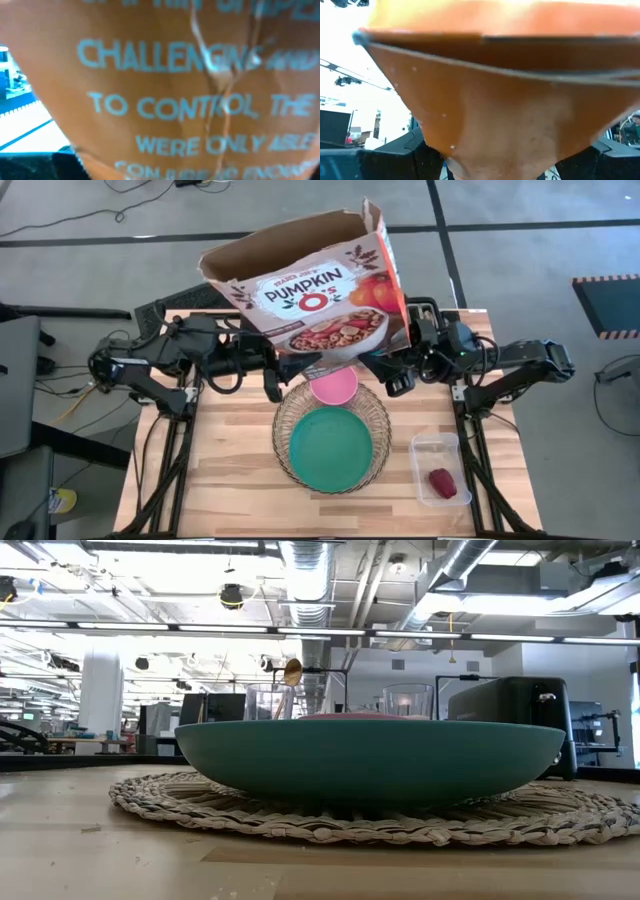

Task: Arrange a breakfast setting
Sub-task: Pour the cereal from the orange cereal box into the pink bowl

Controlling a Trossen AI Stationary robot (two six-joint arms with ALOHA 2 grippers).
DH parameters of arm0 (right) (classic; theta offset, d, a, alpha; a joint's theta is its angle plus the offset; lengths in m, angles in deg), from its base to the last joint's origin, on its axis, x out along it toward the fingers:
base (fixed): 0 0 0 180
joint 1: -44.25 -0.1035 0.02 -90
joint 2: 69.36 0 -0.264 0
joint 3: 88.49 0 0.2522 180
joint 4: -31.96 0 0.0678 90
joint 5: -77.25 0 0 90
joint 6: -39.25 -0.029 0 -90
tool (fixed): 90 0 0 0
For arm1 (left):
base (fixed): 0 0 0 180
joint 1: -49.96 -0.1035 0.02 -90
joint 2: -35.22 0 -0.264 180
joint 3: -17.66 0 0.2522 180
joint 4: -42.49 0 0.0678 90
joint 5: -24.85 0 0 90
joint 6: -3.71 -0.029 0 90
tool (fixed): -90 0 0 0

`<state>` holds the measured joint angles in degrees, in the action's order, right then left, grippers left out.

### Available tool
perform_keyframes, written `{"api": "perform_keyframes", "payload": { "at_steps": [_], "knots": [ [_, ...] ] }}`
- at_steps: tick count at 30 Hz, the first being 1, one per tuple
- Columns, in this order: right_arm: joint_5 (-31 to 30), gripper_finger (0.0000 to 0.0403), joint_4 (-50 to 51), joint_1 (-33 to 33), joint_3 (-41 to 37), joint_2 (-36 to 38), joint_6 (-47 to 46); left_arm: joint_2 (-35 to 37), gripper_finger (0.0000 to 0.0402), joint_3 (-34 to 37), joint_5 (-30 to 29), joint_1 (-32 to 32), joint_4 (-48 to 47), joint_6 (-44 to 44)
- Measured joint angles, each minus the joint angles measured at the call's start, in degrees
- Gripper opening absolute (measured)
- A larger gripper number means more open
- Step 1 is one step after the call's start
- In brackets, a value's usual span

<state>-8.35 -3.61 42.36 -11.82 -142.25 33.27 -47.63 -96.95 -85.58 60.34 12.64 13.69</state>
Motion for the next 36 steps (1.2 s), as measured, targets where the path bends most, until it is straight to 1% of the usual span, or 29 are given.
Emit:
{"api": "perform_keyframes", "payload": {
  "at_steps": [5, 12, 15, 23, 28, 36],
  "knots": [
    [0.0, 0.0316, 4.6, -0.1, -0.1, 2.9, -0.1, 2.0, 0.0260, 0.1, -1.0, 1.4, -1.5, -1.3],
    [0.0, 0.0293, 8.3, 0.0, -0.3, 7.2, 0.2, 4.3, 0.0261, 0.1, -1.3, 2.5, -2.9, -2.6],
    [0.0, 0.0291, 11.3, 0.0, -0.4, 9.1, 0.5, 4.3, 0.0261, 0.1, -1.3, 2.7, -3.9, -2.4],
    [-0.1, 0.0290, 24.5, -0.4, -0.5, 17.5, -0.4, 5.5, 0.0261, 0.0, -1.3, 4.6, -7.7, -1.7],
    [-2.4, 0.0290, 31.9, -2.0, -0.5, 23.2, 0.2, 6.2, 0.0261, -0.1, -1.3, 5.8, -9.1, -1.2],
    [-9.0, 0.0290, 45.8, -6.0, -0.5, 32.3, 0.4, 6.4, 0.0261, -0.1, -1.7, 5.8, -10.7, 1.9]
  ]
}}
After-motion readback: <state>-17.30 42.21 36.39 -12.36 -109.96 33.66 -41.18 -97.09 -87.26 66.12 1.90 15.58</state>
